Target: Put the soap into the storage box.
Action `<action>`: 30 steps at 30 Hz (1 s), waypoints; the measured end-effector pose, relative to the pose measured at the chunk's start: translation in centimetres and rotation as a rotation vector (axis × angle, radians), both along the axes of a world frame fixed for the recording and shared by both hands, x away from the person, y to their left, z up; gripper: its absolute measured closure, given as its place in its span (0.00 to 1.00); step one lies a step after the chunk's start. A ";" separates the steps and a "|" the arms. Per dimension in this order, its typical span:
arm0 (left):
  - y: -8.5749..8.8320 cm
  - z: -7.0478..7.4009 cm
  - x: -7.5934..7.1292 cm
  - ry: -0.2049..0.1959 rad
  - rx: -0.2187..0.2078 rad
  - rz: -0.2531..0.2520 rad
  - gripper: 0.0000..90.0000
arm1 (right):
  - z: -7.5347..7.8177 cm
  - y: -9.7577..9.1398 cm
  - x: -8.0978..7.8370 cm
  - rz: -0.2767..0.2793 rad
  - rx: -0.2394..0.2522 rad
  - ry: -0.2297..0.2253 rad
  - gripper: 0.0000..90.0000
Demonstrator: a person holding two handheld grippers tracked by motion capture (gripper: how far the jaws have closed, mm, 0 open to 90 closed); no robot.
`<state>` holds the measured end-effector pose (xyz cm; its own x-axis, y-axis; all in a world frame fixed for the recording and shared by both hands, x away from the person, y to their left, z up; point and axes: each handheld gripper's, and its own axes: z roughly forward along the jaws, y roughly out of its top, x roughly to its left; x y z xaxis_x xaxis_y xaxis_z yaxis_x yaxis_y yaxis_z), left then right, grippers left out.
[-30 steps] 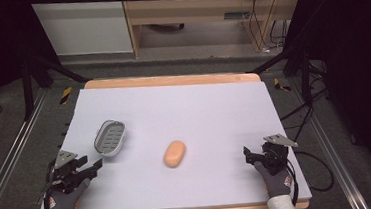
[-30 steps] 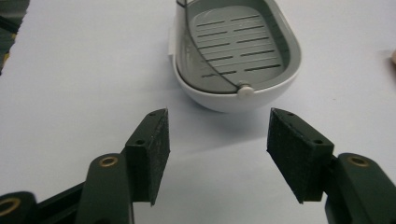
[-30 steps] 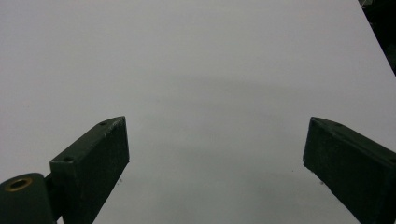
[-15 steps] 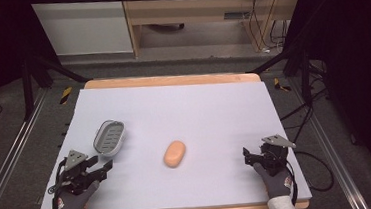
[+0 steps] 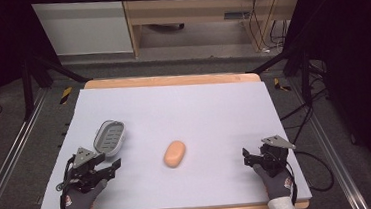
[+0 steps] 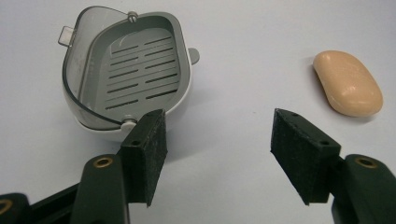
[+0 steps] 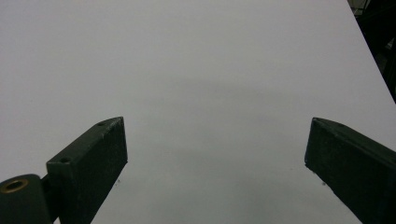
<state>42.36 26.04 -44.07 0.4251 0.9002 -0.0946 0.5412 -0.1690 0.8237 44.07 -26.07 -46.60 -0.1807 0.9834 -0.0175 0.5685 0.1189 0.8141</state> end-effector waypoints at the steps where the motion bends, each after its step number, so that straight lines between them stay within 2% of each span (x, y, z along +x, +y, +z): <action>1: 0.0 0.1 0.0 -0.002 0.006 -0.003 0.39 | 0.0 0.0 0.0 0.001 0.000 0.000 0.07; 7: -0.8 0.7 0.2 -0.016 0.006 -0.020 0.38 | -0.1 0.2 0.0 0.000 -0.009 0.005 0.06; 12: -1.6 1.1 0.5 -0.018 0.024 -0.048 0.37 | -0.1 0.3 -0.1 -0.002 -0.015 0.003 0.06; 25: -4.5 2.1 1.6 -0.030 0.015 -0.094 0.36 | -0.1 0.3 -0.2 -0.009 -0.012 0.006 0.06; 30: -5.7 2.4 2.0 -0.030 0.024 -0.114 0.35 | -0.1 0.2 -0.3 -0.010 -0.012 0.005 0.06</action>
